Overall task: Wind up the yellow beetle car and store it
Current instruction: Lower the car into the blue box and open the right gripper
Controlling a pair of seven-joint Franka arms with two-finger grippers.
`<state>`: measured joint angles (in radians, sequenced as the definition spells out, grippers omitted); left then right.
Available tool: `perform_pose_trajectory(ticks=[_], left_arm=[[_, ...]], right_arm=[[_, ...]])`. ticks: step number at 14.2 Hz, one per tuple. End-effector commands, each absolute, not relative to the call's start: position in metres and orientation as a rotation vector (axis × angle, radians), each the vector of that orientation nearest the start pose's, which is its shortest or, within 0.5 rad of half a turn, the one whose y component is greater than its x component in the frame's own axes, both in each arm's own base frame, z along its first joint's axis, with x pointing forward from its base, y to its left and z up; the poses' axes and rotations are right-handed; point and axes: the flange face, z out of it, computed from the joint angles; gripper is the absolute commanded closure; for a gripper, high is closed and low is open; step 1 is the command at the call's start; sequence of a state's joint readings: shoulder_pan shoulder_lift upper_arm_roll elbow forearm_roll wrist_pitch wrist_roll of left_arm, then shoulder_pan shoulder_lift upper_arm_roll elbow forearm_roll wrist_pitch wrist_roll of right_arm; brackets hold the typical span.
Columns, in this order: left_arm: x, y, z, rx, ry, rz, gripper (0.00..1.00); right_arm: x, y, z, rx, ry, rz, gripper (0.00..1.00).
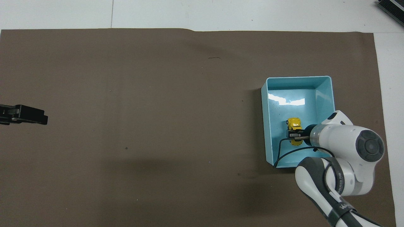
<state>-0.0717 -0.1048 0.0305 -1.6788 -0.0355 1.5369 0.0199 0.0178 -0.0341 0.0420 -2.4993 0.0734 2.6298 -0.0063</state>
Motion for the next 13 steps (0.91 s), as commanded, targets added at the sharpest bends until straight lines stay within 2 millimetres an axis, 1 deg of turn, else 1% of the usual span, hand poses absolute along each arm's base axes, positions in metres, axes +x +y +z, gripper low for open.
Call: perform_pose_trajectory(ticks=[1, 3, 4, 5, 8, 9, 10, 13], left_arm=[[0.516, -0.021, 0.631, -3.171, 0.077, 0.069, 0.00], [0.516, -0.021, 0.631, -3.171, 0.079, 0.069, 0.00], [0.516, -0.021, 0.631, -3.171, 0.077, 0.069, 0.00], [0.516, -0.021, 0.631, -3.171, 0.079, 0.069, 0.00], [0.516, -0.021, 0.631, -3.171, 0.077, 0.069, 0.00], [0.516, -0.021, 0.631, -3.171, 0.079, 0.069, 0.00], [0.516, -0.021, 0.631, -3.171, 0.077, 0.066, 0.00], [0.516, -0.021, 0.631, -3.171, 0.077, 0.069, 0.00]], right_arm=[[0.481, 0.023, 0.310, -3.086, -0.048, -0.275, 0.00], [0.484, 0.023, 0.314, -3.084, -0.044, -0.284, 0.00], [0.489, 0.024, 0.321, -3.082, -0.045, -0.293, 0.00], [0.494, 0.025, 0.331, -3.080, -0.048, -0.293, 0.00], [0.516, 0.021, 0.365, -3.077, -0.032, -0.234, 0.00], [0.522, 0.016, 0.372, -3.077, -0.018, -0.234, 0.00], [0.526, 0.005, 0.377, -3.078, 0.010, -0.240, 0.00], [0.533, -0.013, 0.388, -3.077, 0.066, -0.279, 0.00]])
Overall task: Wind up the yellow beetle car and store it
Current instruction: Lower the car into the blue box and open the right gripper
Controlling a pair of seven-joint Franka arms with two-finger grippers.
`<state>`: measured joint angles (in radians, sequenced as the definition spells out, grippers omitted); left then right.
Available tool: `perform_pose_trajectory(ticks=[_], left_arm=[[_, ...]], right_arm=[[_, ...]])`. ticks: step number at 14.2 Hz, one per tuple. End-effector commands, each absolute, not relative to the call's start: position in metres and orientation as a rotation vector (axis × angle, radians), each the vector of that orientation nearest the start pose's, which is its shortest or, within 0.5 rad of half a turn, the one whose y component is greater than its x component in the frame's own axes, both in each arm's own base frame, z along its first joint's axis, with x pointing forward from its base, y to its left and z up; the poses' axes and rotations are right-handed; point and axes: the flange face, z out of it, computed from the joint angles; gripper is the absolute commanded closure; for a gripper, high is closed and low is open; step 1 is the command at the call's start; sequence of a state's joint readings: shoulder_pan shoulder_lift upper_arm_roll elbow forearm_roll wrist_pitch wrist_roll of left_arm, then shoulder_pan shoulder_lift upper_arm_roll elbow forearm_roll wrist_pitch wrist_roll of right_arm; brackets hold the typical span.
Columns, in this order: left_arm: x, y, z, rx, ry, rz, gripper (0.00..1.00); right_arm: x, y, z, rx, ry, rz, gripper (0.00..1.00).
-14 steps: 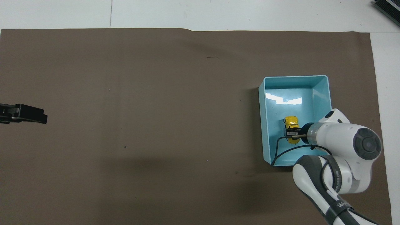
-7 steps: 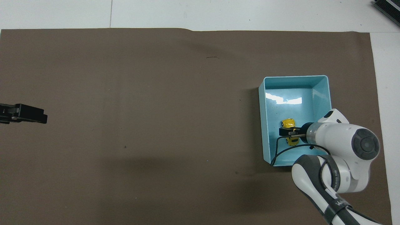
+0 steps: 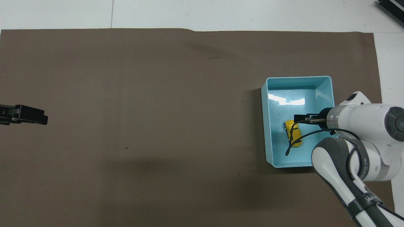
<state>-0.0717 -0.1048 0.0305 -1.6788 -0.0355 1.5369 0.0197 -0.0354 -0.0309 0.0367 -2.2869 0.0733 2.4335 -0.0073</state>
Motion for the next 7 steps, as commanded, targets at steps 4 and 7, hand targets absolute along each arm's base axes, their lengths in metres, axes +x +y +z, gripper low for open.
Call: perform_pose_trajectory(ticks=[4, 7], left_arm=[[0.516, -0.021, 0.631, -3.171, 0.079, 0.069, 0.00], [0.516, -0.021, 0.631, -3.171, 0.077, 0.069, 0.00]], right_arm=[[0.557, -0.040, 0.420, -3.082, 0.119, -0.263, 0.00], [0.569, -0.049, 0.444, -3.134, 0.086, -0.265, 0.00]])
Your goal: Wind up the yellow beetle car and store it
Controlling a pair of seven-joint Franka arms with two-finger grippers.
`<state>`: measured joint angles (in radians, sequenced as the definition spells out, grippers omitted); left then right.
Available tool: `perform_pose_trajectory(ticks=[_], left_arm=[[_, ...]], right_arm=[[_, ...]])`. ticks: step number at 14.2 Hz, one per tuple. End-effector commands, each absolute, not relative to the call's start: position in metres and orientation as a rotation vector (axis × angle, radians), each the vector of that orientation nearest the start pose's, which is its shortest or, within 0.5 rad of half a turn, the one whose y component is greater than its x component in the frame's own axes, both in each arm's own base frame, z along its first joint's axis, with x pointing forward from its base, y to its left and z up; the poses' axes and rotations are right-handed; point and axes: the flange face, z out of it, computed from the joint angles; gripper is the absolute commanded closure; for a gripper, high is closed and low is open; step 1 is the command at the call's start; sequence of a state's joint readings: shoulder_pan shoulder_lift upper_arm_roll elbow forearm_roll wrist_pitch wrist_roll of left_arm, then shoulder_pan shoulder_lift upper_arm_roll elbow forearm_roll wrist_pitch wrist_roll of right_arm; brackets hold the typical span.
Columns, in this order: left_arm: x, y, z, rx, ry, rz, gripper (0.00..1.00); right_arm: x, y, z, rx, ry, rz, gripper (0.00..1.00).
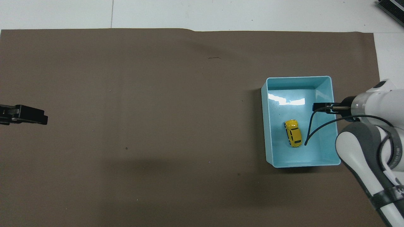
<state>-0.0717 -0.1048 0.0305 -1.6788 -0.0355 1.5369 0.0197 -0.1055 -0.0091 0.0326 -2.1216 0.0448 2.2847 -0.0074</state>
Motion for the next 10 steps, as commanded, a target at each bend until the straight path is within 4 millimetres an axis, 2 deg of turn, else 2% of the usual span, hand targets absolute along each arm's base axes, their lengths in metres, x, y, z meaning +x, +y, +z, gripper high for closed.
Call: perform_pose_trajectory(ticks=[1, 4, 5, 8, 10], left_arm=[[0.516, -0.021, 0.631, -3.171, 0.079, 0.069, 0.00], [0.516, -0.021, 0.631, -3.171, 0.079, 0.069, 0.00], [0.516, -0.021, 0.631, -3.171, 0.077, 0.069, 0.00], [0.516, -0.021, 0.631, -3.171, 0.077, 0.069, 0.00], [0.516, -0.021, 0.631, -3.171, 0.077, 0.069, 0.00]], right_arm=[[0.571, -0.051, 0.451, -3.156, 0.067, -0.277, 0.00], [0.570, -0.051, 0.465, -3.164, 0.059, -0.306, 0.00], [0.572, -0.050, 0.475, -3.166, 0.067, -0.294, 0.00], [0.577, -0.025, 0.496, -3.162, 0.262, -0.201, 0.00], [0.578, -0.010, 0.514, -3.206, 0.227, -0.169, 0.00]])
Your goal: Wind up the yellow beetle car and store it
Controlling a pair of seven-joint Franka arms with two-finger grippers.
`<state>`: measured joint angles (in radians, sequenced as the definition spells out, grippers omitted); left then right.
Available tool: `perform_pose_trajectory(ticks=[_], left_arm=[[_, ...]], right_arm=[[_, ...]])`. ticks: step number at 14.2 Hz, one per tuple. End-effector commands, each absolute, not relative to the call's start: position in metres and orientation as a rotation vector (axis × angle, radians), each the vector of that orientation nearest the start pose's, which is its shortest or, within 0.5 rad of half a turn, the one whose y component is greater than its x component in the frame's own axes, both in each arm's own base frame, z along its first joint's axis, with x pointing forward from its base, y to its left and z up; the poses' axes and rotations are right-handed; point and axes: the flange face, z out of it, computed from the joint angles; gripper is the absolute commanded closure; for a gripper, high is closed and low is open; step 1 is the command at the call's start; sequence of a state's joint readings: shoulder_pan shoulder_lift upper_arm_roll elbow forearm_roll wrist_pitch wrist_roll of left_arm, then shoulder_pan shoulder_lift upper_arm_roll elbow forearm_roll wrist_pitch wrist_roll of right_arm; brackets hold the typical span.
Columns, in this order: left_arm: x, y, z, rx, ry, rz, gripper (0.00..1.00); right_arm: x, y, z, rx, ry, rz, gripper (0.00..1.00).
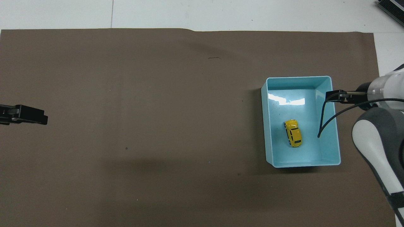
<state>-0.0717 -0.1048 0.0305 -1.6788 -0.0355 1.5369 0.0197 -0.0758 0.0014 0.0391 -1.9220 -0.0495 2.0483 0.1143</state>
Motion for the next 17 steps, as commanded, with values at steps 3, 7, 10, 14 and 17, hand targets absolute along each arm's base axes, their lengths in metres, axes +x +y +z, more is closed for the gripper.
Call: perform_pose_trajectory(ticks=[3, 7, 10, 14, 17], left_arm=[[0.516, -0.021, 0.631, -3.171, 0.079, 0.069, 0.00], [0.516, -0.021, 0.631, -3.171, 0.079, 0.069, 0.00], [0.516, -0.021, 0.631, -3.171, 0.077, 0.069, 0.00], [0.516, -0.021, 0.631, -3.172, 0.077, 0.069, 0.00], [0.516, -0.021, 0.631, -3.171, 0.077, 0.069, 0.00]], right_arm=[[0.573, -0.020, 0.544, -3.201, 0.263, -0.114, 0.00], [0.557, -0.025, 0.583, -3.162, 0.306, -0.045, 0.00], [0.547, -0.031, 0.607, -3.099, 0.360, -0.008, 0.00], [0.539, -0.026, 0.641, -3.114, 0.347, 0.034, 0.00], [0.538, -0.025, 0.639, -3.115, 0.345, 0.010, 0.00]])
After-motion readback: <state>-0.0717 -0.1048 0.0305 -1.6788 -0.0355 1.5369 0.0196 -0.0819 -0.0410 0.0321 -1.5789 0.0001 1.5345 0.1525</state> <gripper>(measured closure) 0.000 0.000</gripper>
